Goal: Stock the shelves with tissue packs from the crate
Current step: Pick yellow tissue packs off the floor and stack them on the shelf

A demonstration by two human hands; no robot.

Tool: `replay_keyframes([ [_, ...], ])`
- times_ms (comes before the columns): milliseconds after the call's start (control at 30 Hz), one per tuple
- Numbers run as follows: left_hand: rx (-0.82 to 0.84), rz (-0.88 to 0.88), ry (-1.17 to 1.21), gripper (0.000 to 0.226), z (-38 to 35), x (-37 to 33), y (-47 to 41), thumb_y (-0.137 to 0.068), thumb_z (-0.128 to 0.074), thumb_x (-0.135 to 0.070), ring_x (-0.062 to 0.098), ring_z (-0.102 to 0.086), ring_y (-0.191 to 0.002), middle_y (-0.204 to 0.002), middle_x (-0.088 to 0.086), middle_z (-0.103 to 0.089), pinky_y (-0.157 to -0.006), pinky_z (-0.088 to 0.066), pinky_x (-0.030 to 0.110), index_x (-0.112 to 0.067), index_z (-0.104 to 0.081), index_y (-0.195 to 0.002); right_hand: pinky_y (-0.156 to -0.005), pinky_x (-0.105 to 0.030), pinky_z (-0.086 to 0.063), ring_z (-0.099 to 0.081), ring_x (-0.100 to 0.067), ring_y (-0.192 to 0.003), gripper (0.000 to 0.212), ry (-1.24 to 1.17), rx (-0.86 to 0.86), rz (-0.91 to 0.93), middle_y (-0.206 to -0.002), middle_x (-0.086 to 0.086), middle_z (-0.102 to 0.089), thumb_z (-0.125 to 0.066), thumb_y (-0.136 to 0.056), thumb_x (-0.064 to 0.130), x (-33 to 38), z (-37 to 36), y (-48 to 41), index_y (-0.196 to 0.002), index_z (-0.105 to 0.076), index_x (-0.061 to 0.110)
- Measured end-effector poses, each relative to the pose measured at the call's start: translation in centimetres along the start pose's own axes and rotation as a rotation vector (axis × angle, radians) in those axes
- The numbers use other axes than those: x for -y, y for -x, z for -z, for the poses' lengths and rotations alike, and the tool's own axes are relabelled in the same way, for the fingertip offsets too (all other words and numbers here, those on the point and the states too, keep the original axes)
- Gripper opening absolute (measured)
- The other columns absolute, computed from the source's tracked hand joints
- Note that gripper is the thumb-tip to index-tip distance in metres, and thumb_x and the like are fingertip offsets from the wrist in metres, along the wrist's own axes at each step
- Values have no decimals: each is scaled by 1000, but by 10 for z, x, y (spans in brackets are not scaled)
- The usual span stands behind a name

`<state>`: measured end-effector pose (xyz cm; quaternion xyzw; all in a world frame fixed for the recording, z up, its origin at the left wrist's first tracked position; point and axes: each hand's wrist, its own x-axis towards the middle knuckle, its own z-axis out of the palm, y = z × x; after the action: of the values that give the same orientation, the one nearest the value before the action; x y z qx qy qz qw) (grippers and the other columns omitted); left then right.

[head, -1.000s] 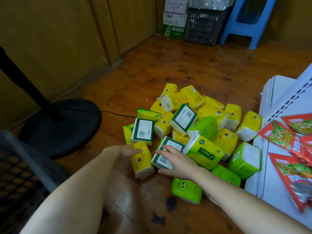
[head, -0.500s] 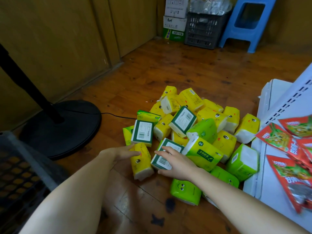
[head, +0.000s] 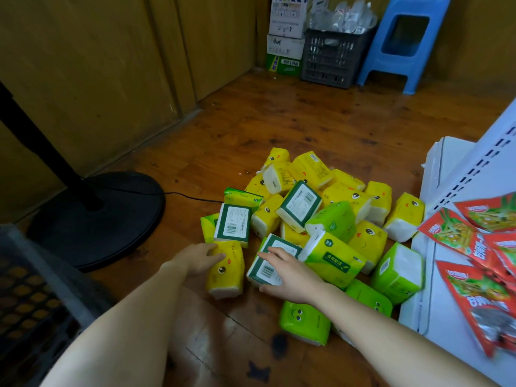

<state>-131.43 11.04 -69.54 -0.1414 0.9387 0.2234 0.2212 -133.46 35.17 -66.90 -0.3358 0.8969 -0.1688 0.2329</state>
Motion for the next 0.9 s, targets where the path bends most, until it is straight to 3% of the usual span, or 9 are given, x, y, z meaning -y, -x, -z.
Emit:
replay_keyframes([
  [133, -319, -47, -277, 51, 19, -7, 16, -94, -35, -56, 19, -56, -112, -120, 1, -64, -83, -46, 31, -27, -47, -135, -108, -33, -29, -26, -19, -139, 75, -23, -21, -7, -153, 4, -16, -59, -86, 44, 0, 2, 0, -147, -20, 25],
  [267, -490, -177, -291, 54, 36, -10, 23, -92, -35, -59, 18, -58, -111, -125, -2, -62, -79, -47, 29, -25, -54, -130, -110, -30, -26, -23, -15, -140, 75, -131, -86, -1, -153, 4, -17, -59, -87, 44, 3, 7, -2, -147, -20, 23],
  [400, -595, -404, -275, 88, 58, -26, 26, -73, -8, -76, 18, -63, -102, -116, -4, -67, -70, -50, 29, -24, -64, -117, -109, -29, -26, -27, -15, -138, 75, -413, -210, -32, -151, 3, -23, -64, -85, 41, 9, 19, -7, -146, -22, 26],
  [500, -697, -584, -246, 80, 68, -53, 29, -81, -13, -70, 24, -68, -85, -97, 0, -72, -59, -48, 31, -19, -71, -101, -112, -37, -26, -22, -16, -140, 79, -664, -264, -74, -153, 6, -19, -66, -81, 45, 11, 31, -9, -146, -21, 34],
  [600, -723, -694, -240, 60, 68, -85, 34, -88, -26, -55, 25, -68, -73, -85, 1, -73, -54, -45, 26, -17, -72, -91, -112, -39, -26, -21, -17, -141, 76, -842, -327, -110, -152, 7, -20, -64, -81, 48, 8, 43, -7, -144, -22, 38],
  [700, -705, -773, -205, 55, 64, -111, 37, -90, -30, -53, 20, -69, -73, -86, -1, -73, -54, -49, 27, -17, -72, -90, -110, -38, -28, -26, -18, -139, 65, -1032, -398, -181, -150, 6, -28, -61, -83, 46, 6, 53, -2, -141, -32, 40],
  [800, -699, -809, -143, 58, 62, -130, 39, -89, -28, -55, 19, -68, -75, -88, -1, -72, -57, -53, 29, -17, -71, -92, -105, -45, -40, -43, -18, -129, 39, -1184, -447, -214, -142, 8, -43, -66, -80, 45, 4, 55, -1, -114, -52, 54],
  [900, -716, -837, -116, 58, 62, -141, 39, -87, -28, -55, 20, -69, -78, -90, -1, -72, -60, -51, 29, -17, -71, -95, -91, -44, -52, -57, -20, -114, 22, -1297, -489, -236, -128, 1, -58, -65, -82, 38, 0, 55, 0, -101, -60, 48],
])
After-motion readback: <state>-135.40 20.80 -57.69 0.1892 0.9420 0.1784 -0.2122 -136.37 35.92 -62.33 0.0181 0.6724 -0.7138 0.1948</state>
